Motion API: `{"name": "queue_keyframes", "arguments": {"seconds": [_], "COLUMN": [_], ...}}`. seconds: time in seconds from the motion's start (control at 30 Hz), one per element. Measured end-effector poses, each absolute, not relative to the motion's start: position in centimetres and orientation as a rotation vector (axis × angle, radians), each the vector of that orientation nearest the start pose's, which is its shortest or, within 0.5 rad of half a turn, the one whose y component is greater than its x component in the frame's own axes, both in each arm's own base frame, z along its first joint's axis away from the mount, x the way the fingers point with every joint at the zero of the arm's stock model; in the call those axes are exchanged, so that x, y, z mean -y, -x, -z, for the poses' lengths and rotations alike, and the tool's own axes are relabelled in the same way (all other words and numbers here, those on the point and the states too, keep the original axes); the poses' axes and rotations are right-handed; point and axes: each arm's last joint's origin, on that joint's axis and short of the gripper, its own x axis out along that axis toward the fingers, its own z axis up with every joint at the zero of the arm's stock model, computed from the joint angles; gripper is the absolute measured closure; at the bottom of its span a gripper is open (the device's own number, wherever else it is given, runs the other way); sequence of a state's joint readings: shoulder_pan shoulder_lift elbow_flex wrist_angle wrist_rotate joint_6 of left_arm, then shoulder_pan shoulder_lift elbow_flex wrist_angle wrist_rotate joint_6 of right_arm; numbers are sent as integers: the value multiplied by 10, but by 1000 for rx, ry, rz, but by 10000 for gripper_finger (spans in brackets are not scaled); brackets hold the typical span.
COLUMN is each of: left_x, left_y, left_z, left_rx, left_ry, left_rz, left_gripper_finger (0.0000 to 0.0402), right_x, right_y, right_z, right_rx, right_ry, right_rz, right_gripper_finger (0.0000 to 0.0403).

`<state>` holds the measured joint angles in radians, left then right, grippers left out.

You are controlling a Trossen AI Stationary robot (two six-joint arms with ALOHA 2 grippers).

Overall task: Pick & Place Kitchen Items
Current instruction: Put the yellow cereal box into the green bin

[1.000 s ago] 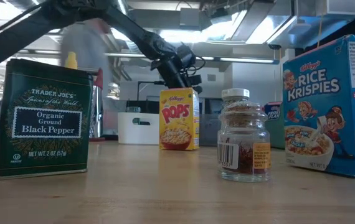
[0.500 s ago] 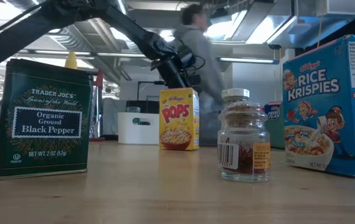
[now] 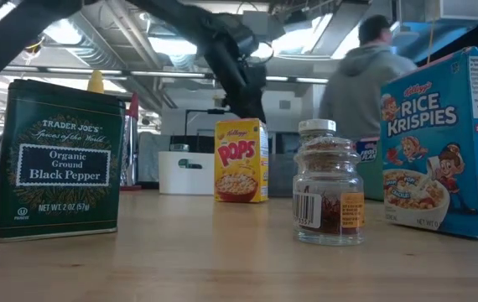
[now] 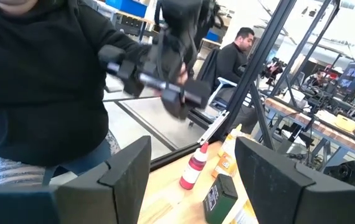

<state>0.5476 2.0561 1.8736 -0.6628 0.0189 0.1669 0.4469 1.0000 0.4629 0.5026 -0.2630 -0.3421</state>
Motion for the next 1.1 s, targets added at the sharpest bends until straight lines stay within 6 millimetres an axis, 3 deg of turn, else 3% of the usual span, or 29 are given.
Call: {"name": "queue_keyframes", "arguments": {"seconds": [0.47,0.9,1.1], "left_x": [-169,-104,-71], "left_y": [-369,-364,-346], "left_z": [-312,-305,-309], "left_rx": [-1072,-1349,-1551], "left_ry": [161,210,218], "left_rz": [-323,-231,-202], "left_gripper_finger": [176,178,180], "right_x": [-99,-99,-99], "right_y": [-190,-190,-190], "right_z": [-246,-246,-246], "right_rx": [54,54,53], "right_ry": [314,314,314], "right_rz": [-714,-714,-713], "right_gripper_finger": [169,169,169]}}
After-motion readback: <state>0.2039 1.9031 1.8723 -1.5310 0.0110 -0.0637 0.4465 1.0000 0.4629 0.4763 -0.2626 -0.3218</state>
